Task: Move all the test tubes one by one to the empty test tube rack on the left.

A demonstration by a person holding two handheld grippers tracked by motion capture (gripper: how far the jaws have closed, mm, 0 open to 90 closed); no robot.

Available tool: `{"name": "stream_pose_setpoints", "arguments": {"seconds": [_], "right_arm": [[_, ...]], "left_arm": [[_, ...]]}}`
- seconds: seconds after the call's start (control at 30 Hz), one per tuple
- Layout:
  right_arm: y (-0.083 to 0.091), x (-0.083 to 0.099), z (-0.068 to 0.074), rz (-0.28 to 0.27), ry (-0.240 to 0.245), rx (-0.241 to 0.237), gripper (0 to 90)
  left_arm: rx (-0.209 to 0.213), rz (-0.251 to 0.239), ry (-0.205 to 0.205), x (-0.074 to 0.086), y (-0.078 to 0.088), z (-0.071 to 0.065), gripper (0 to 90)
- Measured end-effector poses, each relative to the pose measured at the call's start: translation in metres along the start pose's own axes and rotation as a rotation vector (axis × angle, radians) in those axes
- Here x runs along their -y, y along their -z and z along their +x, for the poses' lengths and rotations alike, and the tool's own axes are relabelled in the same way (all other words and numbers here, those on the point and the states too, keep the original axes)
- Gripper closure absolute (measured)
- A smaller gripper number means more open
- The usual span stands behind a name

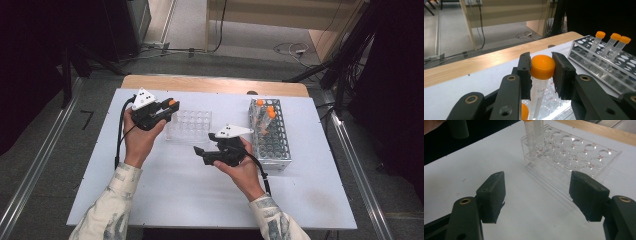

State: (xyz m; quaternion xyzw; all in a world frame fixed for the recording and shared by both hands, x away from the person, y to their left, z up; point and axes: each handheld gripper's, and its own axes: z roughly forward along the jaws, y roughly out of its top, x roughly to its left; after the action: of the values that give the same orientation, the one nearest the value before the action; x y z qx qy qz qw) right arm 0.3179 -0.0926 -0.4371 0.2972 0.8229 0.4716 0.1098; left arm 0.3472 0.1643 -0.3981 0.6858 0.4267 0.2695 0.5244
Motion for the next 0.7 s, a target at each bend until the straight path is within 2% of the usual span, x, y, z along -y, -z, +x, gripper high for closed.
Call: {"name": "stream_pose_setpoints", "arguments": {"seconds": [0.63,0.7], "right_arm": [[0.002,0.002,-0.001,-0.002,0.002,-0.003,28.1],[0.002,0.002,-0.001,-0.003,-0.001,-0.002,28.1]], "left_arm": [[-0.012,0.029,-0.010,0.015,-0.006,0.000,70.2],[-0.004,0.021,0.001,0.015,-0.006,0.000,65.0]]}}
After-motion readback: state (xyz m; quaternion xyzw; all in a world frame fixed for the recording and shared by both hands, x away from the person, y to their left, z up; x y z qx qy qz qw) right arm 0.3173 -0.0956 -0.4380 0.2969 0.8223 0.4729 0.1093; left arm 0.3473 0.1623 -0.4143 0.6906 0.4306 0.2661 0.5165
